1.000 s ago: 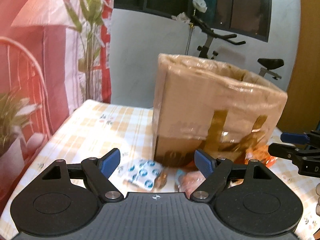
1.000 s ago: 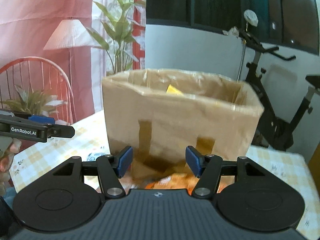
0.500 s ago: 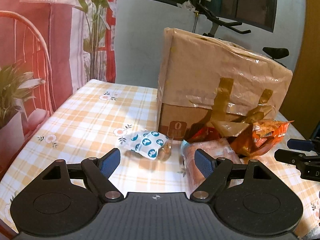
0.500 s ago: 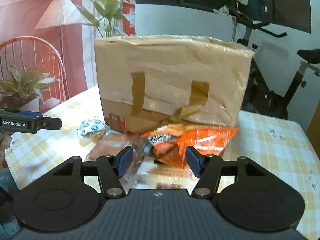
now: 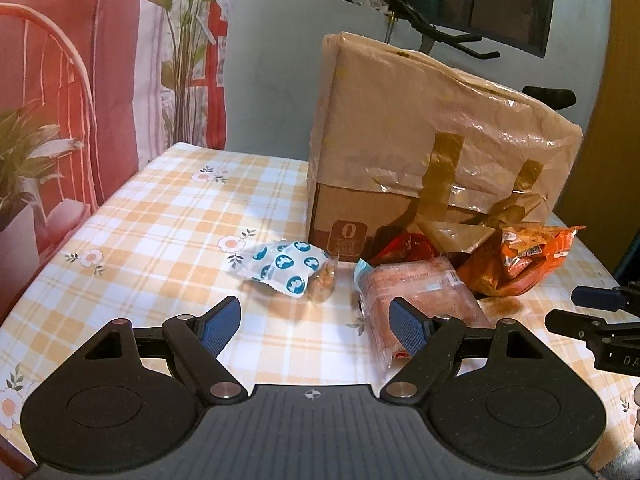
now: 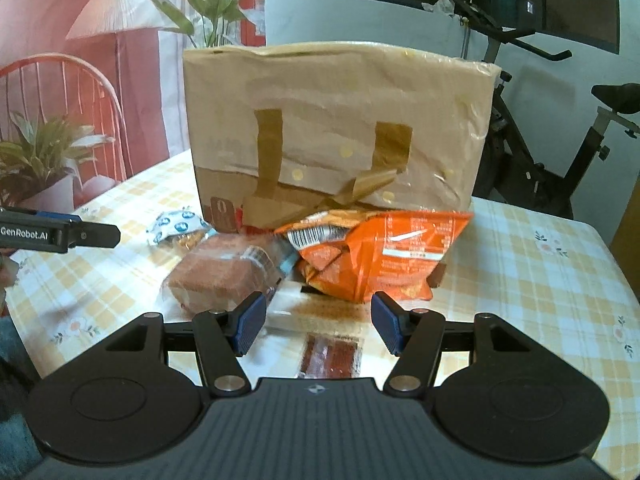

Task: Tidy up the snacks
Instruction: 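Move both open tools back toward the remaining snacks beside the box, then grasp the gold foil packet with the right tool while the left tool approaches the blue-dotted white packet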

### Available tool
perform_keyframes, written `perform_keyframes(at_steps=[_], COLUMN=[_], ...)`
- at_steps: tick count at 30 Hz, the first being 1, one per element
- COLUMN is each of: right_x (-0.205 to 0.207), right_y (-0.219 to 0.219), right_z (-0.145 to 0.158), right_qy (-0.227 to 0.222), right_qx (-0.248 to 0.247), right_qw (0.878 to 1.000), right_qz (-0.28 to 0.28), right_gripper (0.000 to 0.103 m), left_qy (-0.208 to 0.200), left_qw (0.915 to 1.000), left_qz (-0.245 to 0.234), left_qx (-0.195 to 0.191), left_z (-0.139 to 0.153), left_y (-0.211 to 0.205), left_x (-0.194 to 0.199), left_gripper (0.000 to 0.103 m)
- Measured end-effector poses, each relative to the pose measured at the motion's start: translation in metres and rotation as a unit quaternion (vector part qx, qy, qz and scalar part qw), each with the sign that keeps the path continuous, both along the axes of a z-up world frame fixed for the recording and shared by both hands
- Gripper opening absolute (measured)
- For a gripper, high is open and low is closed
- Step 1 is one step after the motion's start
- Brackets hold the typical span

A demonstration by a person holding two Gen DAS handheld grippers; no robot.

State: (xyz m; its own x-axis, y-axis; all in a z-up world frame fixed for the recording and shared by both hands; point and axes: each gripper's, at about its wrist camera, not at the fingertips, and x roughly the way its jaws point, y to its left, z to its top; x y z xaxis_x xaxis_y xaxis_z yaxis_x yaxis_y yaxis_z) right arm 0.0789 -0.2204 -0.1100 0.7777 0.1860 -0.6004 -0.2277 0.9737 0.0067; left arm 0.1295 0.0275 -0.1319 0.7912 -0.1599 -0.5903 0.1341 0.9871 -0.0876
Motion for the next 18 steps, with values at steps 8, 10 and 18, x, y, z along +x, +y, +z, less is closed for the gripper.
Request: perform_keyframes(at_steps=[8,10,18], right_x=[-0.006,-0.008,-0.015], right_y=[-0.012,-0.014,-0.016], right_z=[-0.009,-0.012,-0.028], right_qy=[0.014,0.021,0.073], right_qx=[-0.008,-0.016,-0.030], right_qw=[1.000,1.000,0.997], right_qz=[-0.011,-0.011,-0.007], right_gripper=[0.062,0.062,0.062], left_qy=[0.009,0.013,0.024], left_qw=[0.9999,0.9999,0.9996], left_qz=[-0.007,-0.008,-0.010], left_qx=[-0.002,-0.003,-0.006], left_z=[-0.006,-0.008,-0.014], left_y=[-0.003,-0.003,-0.002], left_x=[0.000,0.001,0.003], left_gripper=[0.083,0.083,0.083])
